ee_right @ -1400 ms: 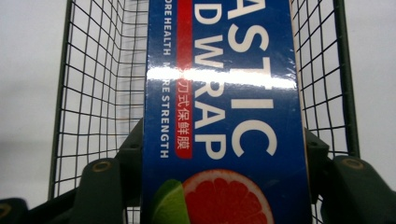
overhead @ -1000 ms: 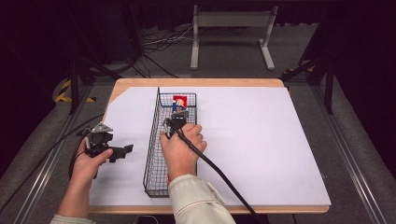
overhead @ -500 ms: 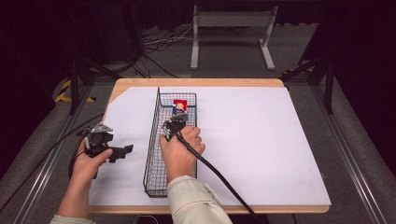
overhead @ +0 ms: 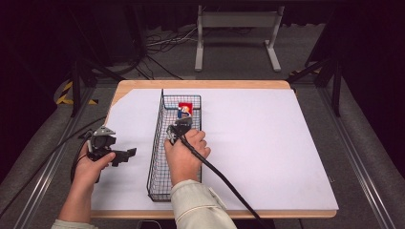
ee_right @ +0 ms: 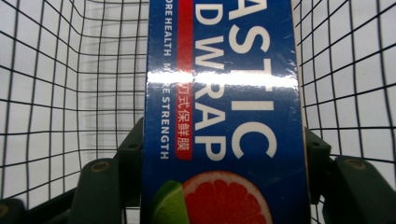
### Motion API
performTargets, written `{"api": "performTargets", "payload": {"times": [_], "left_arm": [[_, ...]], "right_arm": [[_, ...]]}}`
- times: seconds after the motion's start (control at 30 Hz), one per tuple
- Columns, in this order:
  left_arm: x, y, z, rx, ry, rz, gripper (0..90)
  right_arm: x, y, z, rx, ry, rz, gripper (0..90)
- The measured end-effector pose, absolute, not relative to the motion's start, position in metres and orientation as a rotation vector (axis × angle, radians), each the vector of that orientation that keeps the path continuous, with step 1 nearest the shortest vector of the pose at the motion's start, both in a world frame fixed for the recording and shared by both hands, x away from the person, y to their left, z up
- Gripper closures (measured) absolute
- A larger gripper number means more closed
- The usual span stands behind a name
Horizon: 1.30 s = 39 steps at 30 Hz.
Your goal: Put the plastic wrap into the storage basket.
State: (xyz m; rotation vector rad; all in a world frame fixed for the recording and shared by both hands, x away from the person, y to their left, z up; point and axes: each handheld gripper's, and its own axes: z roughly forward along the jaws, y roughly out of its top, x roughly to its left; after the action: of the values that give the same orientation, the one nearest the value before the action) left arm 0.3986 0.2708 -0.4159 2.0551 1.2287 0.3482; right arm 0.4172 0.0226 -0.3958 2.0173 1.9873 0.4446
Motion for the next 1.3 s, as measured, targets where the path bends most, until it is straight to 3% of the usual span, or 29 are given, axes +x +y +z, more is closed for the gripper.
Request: {"api": "performTargets", "payload": {"times": [0.63, 0.7, 1.3], "left_arm": [[0.400, 0.271, -0.416, 2.053, 1.232, 0.348, 3.7], [0.400, 0.270, -0.416, 2.057, 1.233, 0.346, 3.7], [0.400, 0.269, -0.417, 2.072, 1.237, 0.335, 3.7]], "right_arm": [[0.416, 0.025, -0.398, 2.034, 2.016, 0.426, 35.8], [0.415, 0.024, -0.392, 2.021, 2.015, 0.446, 31.3], [0.417, -0.012, -0.334, 1.906, 2.043, 0.613, 30.7]]}}
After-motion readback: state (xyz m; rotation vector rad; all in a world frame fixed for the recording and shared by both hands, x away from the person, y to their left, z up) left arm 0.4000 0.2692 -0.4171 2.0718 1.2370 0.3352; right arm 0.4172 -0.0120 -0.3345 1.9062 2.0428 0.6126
